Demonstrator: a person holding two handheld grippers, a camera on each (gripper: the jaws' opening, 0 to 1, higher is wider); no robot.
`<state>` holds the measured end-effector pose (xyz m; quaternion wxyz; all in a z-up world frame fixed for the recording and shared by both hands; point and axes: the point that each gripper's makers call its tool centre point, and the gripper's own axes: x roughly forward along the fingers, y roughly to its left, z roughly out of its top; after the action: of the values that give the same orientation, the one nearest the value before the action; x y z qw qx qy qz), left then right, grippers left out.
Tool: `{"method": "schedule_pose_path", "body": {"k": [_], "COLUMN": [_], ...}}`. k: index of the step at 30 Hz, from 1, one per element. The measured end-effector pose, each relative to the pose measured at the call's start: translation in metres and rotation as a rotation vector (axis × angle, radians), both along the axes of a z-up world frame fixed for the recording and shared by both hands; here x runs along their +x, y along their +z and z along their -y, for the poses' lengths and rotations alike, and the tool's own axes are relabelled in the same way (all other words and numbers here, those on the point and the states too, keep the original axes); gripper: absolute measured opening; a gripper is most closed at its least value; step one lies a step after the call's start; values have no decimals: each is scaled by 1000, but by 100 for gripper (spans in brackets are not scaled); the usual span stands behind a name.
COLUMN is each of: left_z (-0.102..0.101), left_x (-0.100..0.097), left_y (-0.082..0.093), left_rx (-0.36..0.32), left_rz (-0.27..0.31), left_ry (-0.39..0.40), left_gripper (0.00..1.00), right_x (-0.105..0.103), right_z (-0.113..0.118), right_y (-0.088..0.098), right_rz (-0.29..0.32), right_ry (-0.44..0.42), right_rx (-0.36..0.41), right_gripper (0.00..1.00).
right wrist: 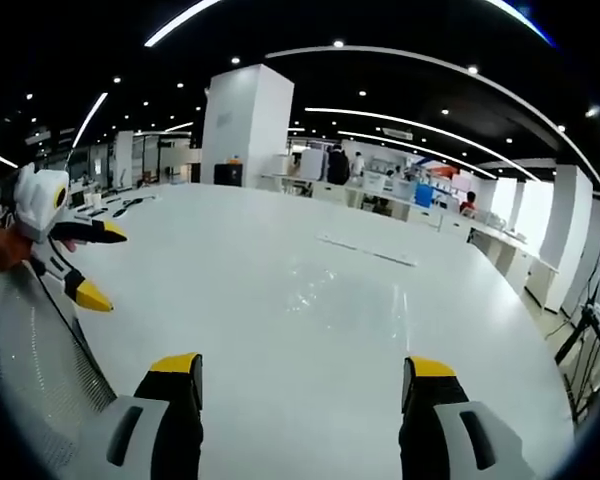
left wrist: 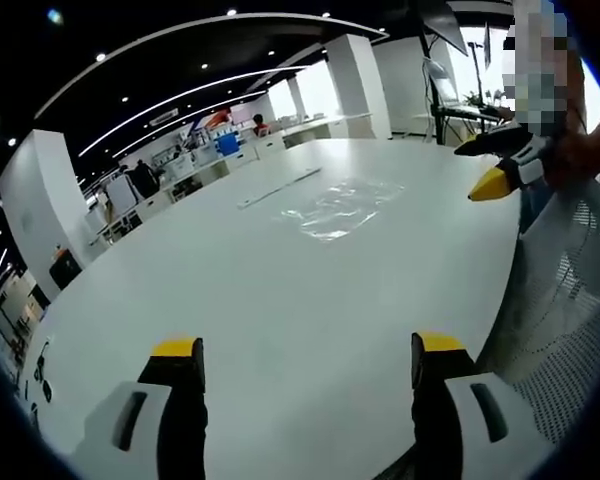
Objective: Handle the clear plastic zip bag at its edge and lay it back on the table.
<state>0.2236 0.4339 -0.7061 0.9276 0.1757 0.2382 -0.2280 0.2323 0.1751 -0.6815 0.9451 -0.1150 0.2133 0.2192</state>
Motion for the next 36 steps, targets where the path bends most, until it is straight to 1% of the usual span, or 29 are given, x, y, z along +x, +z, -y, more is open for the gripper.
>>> {"method": "schedule_pose_path", "body": {"k": [5,7,11,13,15,18,23,27,31,36], "left_z": [-1,-1,-2,-1,0,0,3,4,8,7], "left_x": [-1,-2,-2,-2,-4,-4,-6,-6,-7,-6], "left_y": [-2,-2,5,3,1,2,9,5,5,5], "left_rx": [-3,5,-6,-3,9,8,3,10,8,4], "left_rz": [-9,-12,10,4,-7,0,5,-3,-3,0], "left_ry": [6,4,10,8,0,-4,-2,-10,-30,-30], "left_gripper": [85,86,85,86,86,87,88,91,91,91], "right_x": [0,1,2,3,2,1,0,-1,1,2], "right_z": [0,-1,-1,1,0,-3,-6,-6,-5,-1], "right_y": [-2,2,7,5,1,-3,-5,-10,-6,-4], "right_rz": [-1,12,37,30,11,-4,-11,-31,-6,0], "right_ry": [3,-1,-5,-10,-9,11,23,26,16,-5], "right_rx": [2,27,43,42,49,47,37,25,15,20], "right_gripper": [82,83,84,84,85,85,86,87,88,89]}}
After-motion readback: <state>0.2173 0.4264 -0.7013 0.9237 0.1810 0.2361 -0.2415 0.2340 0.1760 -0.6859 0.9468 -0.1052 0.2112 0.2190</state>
